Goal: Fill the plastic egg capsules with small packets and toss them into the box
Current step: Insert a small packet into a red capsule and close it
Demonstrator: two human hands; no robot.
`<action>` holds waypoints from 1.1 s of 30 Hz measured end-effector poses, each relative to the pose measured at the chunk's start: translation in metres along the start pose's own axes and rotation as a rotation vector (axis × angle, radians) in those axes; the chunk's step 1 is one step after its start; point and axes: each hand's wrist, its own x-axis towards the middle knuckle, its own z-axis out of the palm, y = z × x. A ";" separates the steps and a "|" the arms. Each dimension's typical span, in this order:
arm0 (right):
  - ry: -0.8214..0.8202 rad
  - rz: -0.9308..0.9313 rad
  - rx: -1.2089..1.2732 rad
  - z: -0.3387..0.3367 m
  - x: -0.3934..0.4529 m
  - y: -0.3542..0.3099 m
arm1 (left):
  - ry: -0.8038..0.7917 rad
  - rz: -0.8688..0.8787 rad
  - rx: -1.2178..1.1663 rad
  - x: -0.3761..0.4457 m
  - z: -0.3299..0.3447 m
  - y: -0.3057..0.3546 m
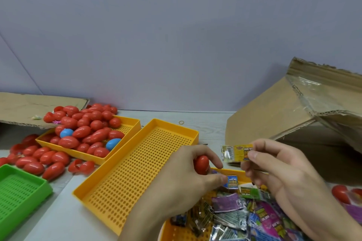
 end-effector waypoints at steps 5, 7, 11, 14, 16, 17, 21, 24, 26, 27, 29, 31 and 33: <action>0.056 -0.008 -0.085 0.002 -0.002 -0.001 | 0.050 -0.018 0.016 -0.001 0.000 0.004; 0.075 -0.006 -0.113 0.002 -0.001 0.000 | 0.099 -0.010 0.052 -0.001 0.000 0.003; 0.114 0.003 -0.149 0.001 -0.001 0.002 | 0.150 -0.022 0.030 0.002 0.002 -0.001; 0.122 0.011 -0.157 0.001 -0.001 0.003 | 0.174 -0.013 -0.008 0.003 0.001 0.001; 0.131 0.017 -0.150 0.001 0.000 0.003 | 0.143 0.003 -0.040 0.003 -0.001 0.002; 0.136 0.017 -0.146 0.001 0.000 0.003 | 0.108 0.005 -0.045 0.002 -0.001 0.003; 0.160 0.021 -0.141 0.001 0.000 0.003 | -0.025 0.002 -0.015 0.001 0.002 0.004; 0.177 0.020 -0.121 0.002 0.000 0.002 | 0.042 0.038 -0.081 0.001 0.003 0.005; 0.193 0.018 -0.108 0.002 0.000 0.001 | 0.133 0.089 -0.094 0.002 0.003 0.004; 0.199 0.015 -0.103 0.002 0.000 0.001 | 0.173 0.109 -0.110 0.003 0.003 0.004; 0.209 0.014 -0.096 0.002 -0.001 -0.001 | 0.201 0.123 -0.178 0.003 0.002 0.005; 0.212 0.017 -0.086 0.003 -0.001 -0.002 | 0.184 0.133 -0.212 0.003 0.003 0.007; 0.212 0.020 -0.074 0.004 -0.001 -0.002 | 0.146 0.127 -0.218 0.003 0.005 0.008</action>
